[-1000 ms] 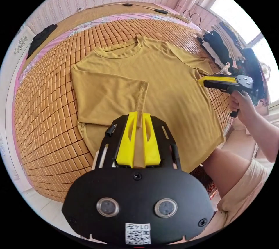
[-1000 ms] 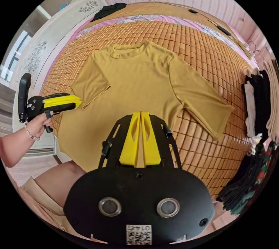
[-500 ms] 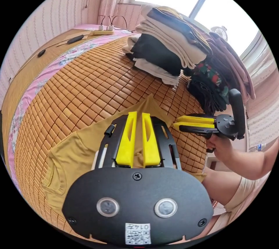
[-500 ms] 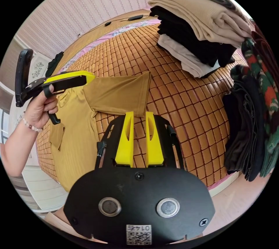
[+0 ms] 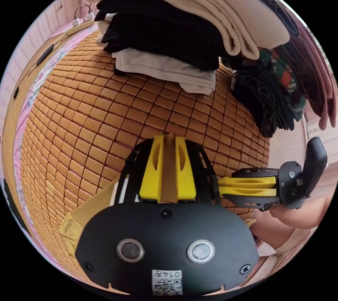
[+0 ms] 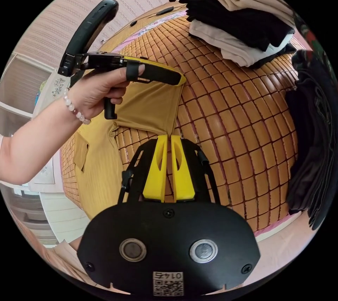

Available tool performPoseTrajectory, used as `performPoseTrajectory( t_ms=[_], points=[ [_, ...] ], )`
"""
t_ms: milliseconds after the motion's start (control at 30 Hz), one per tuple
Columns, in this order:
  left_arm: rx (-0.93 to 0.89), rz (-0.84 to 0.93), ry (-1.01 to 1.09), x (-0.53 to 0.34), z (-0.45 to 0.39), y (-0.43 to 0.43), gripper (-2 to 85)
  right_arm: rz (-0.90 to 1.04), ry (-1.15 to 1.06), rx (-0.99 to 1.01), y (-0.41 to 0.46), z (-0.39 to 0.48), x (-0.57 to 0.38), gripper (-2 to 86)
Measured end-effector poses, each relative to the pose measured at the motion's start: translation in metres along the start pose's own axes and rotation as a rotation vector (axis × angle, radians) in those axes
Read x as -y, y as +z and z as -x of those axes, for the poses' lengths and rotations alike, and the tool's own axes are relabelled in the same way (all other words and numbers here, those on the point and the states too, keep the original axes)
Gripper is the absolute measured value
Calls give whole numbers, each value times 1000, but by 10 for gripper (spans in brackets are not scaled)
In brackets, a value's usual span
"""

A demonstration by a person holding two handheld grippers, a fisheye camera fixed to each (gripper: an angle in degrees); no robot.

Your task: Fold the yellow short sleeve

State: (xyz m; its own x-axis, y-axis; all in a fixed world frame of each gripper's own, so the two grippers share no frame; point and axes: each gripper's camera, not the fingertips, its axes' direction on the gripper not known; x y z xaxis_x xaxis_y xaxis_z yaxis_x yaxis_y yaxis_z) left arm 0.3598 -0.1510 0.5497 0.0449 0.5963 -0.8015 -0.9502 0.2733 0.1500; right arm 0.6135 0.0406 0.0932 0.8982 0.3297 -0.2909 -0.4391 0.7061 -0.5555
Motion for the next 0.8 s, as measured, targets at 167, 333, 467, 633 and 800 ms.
performPoseTrajectory(
  t_ms=[167, 333, 467, 633, 800],
  points=[
    [1, -122, -123, -19, 34, -34, -5, -56, -44, -21, -21, 3, 13, -4],
    [-13, -348, -277, -86, 89, -124, -8, -161, -131, 90, -51, 21, 47, 2],
    [-23, -494, -386, -185, 113, -203, -8, -194, -289, 298, -72, 63, 56, 5],
    [-40, -445, -549, -306, 111, -221, -1, 58, -492, 459, -41, 117, 32, 5],
    [-107, -248, -757, -399, 95, -171, 17, 365, -566, 302, 20, 146, -7, 0]
  ],
)
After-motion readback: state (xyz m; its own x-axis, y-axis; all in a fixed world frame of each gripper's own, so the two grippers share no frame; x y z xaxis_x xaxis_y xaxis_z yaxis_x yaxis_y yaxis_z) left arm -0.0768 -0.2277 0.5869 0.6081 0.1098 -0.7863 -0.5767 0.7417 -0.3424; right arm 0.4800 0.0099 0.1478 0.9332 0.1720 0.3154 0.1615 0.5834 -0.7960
